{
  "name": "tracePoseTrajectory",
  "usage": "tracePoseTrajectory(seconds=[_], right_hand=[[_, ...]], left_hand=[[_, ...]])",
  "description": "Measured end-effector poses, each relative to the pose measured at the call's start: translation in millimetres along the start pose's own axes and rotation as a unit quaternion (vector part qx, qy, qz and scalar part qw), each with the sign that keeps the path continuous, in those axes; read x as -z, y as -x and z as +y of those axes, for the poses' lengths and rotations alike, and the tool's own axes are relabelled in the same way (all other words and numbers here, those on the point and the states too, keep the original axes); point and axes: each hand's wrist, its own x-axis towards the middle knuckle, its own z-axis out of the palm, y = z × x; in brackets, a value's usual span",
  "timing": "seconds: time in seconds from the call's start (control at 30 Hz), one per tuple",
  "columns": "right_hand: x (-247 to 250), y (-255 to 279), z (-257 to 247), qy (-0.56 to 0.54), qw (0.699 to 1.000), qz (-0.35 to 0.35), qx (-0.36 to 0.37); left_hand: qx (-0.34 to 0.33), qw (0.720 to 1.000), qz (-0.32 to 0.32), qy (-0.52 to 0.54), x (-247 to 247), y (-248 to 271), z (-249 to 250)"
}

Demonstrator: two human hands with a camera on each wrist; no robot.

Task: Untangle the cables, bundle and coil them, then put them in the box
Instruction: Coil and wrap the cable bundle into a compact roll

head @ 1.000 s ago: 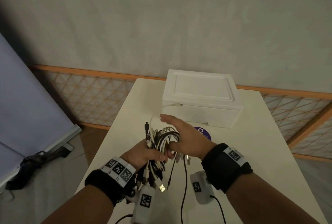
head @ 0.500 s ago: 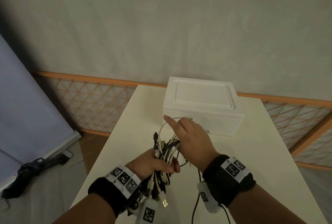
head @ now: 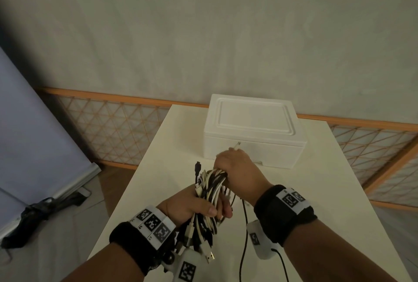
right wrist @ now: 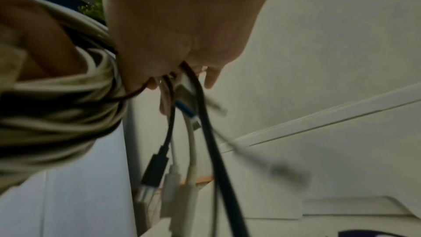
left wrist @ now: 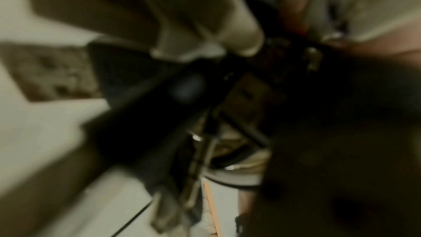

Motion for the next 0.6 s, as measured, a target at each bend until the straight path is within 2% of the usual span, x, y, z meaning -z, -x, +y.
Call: tracePoseTrajectory(seconds=[0.17,0.23,0.3,0.37,0.4,0.47,0.53,0.6], right_hand=[[6,5,-9,-0.03,0.999,0.006,-0.02],[20,3,-11,-0.125,0.988,-0.061,-0.071],[38,2,-5,-0.274,0.936,-0.165,-0.147],[56,3,2,-0.405,0.862,-0.255,-0.168],[61,2,6,-0.45,0.834,-0.271,-0.167],[60,0,8,-0.478,0.825,-0.248,-0.17],[47,-2,7,-0.491,0.831,-0.195,-0.176],[30,-1,2,-0.517,0.823,-0.148,-0.183]], left_hand=[[-0.05,0.997,-0.016,0.062,-1,4,-3],[-0.052,0.996,-0.026,0.075,1,7,-3],[-0.053,0.995,-0.022,0.077,4,10,-2],[-0.047,0.996,-0.01,0.076,6,12,-2],[-0.039,0.996,-0.011,0.078,5,13,-3],[-0.039,0.996,-0.025,0.081,2,11,-3],[-0.058,0.993,-0.055,0.086,-3,6,-3],[-0.07,0.989,-0.086,0.096,-8,0,-2]])
